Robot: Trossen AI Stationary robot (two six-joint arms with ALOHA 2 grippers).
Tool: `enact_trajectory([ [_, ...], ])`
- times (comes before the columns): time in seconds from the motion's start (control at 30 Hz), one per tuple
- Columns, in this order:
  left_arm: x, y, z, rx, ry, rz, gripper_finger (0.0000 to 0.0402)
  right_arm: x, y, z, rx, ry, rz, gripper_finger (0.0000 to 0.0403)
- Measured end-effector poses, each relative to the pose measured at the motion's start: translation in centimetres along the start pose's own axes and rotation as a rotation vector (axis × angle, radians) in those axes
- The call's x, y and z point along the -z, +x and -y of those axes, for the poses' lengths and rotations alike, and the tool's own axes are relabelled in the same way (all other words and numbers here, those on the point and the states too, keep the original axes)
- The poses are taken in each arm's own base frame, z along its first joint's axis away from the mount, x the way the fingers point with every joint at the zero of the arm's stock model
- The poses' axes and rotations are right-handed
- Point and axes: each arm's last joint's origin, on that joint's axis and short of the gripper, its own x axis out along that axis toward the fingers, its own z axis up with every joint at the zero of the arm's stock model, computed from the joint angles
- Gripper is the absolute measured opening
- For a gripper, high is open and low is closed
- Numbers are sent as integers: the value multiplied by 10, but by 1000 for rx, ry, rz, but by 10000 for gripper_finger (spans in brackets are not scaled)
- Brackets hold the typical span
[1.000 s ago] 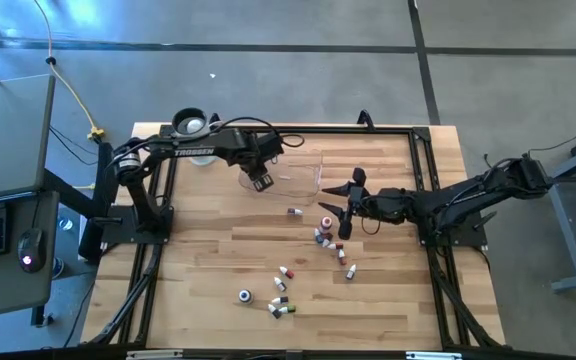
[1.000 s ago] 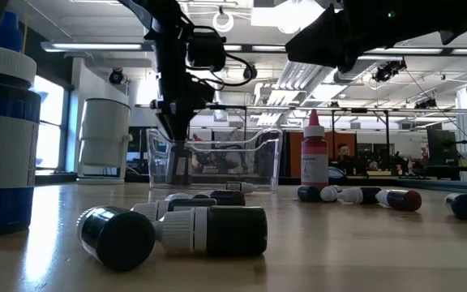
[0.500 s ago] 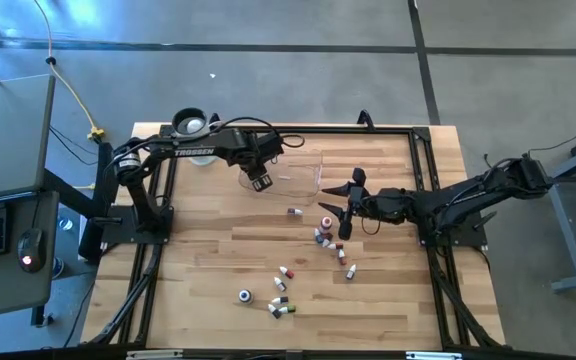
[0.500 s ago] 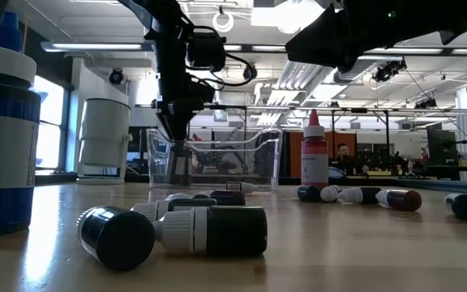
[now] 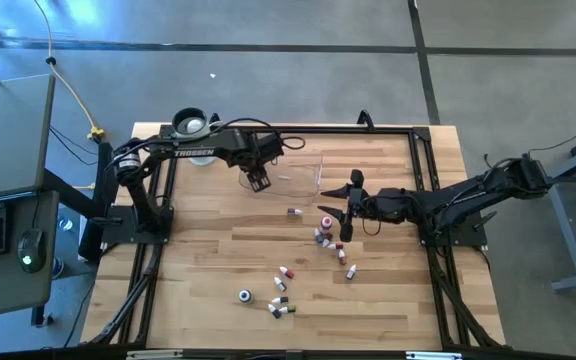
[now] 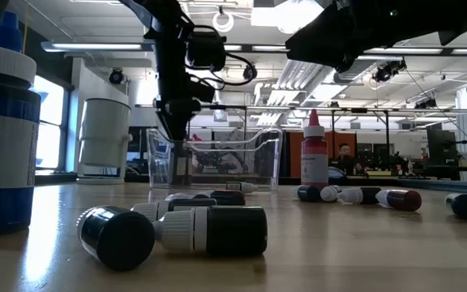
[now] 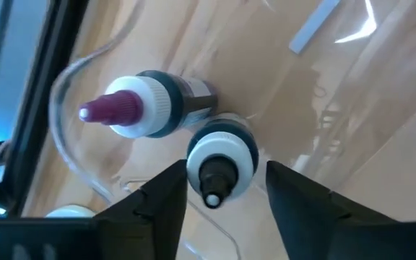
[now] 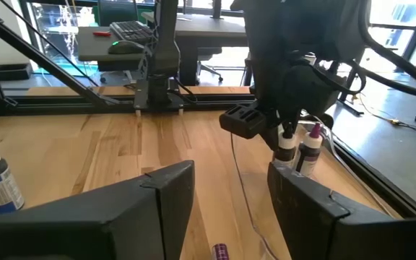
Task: Pick & Place food coloring
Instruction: Put the large black food coloring bottle into the bin, then put the large pink food coloring bottle into the bin
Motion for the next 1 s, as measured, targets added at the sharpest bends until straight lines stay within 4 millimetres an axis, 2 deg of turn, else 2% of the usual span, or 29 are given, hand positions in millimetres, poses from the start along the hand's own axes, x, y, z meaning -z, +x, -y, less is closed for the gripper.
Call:
enact_trajectory([
  [0.2,4,-3,-2,-35,16,-53,190,0,0,0,0,0,0,170],
  [0.4,-2,-32,-7,-40,33,-95,190,0,0,0,0,0,0,169],
  [0.53,-10,-61,-14,-57,20,-81,191,0,0,0,-7,0,0,169],
  [0.77,-17,-126,-14,-21,-23,-7,191,2,0,-5,-165,10,-20,169],
  [0.93,-8,-175,-2,29,20,64,183,4,-1,-6,-193,63,-49,169],
  [1.0,4,-195,3,75,51,116,178,7,-1,-6,-201,56,-79,169],
])
